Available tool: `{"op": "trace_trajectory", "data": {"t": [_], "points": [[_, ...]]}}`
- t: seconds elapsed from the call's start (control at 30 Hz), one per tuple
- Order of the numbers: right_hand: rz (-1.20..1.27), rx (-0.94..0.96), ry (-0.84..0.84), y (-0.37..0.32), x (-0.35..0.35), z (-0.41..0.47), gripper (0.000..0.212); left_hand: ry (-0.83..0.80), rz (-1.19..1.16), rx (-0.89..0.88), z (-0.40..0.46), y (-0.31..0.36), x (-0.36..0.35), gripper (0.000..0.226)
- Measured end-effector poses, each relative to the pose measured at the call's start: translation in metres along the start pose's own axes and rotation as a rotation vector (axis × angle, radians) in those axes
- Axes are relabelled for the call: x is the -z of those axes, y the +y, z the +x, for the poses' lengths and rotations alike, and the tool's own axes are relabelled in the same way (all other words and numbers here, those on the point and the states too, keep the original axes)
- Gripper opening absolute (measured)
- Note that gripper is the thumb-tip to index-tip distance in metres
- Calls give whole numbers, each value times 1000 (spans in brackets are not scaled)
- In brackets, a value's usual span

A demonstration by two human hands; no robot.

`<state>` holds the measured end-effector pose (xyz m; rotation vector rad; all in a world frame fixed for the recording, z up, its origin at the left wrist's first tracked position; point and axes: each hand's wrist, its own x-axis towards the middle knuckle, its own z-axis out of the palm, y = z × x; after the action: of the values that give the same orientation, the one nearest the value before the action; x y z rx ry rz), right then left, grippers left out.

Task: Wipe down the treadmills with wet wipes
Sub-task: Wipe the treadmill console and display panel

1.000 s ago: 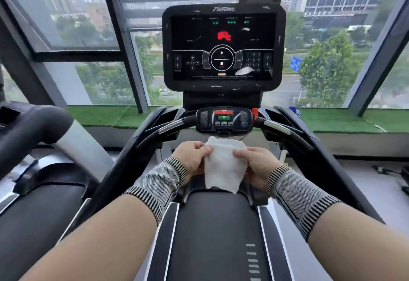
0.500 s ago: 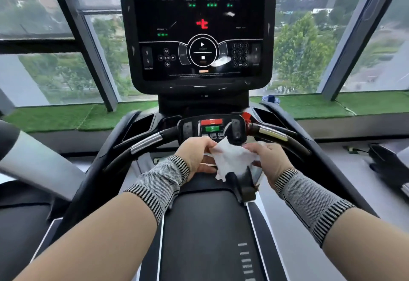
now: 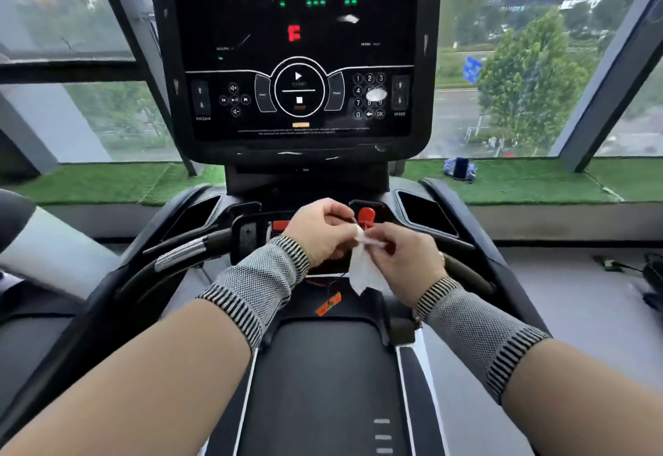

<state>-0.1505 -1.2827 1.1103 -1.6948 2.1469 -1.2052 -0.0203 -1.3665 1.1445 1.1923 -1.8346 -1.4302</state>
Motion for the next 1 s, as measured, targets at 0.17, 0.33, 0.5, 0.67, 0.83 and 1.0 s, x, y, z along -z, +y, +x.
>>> {"op": "trace_trajectory", "data": {"t": [0.17,0.33,0.5,0.67,0.83,1.0], "points": [[80,-255,125,36,11,25,10,181,713,-226,25,1,11,19],[-43,-221,-1,34,-12,53,12,30,1026,-167,55,8,2,29],[-234,114,-129,34,-26,61,18,-74,1054,-82,73,13,3,28],[-205,164,-44,51,-17,29,14,-128,1026,-100,75,13,6,28],[-79,88,143,32,-24,49,11,-97,1024,-118,71,8,4,29],[-175,204,8,35,-43,41,7,-82,1025,-128,66,7,4,31]]}}
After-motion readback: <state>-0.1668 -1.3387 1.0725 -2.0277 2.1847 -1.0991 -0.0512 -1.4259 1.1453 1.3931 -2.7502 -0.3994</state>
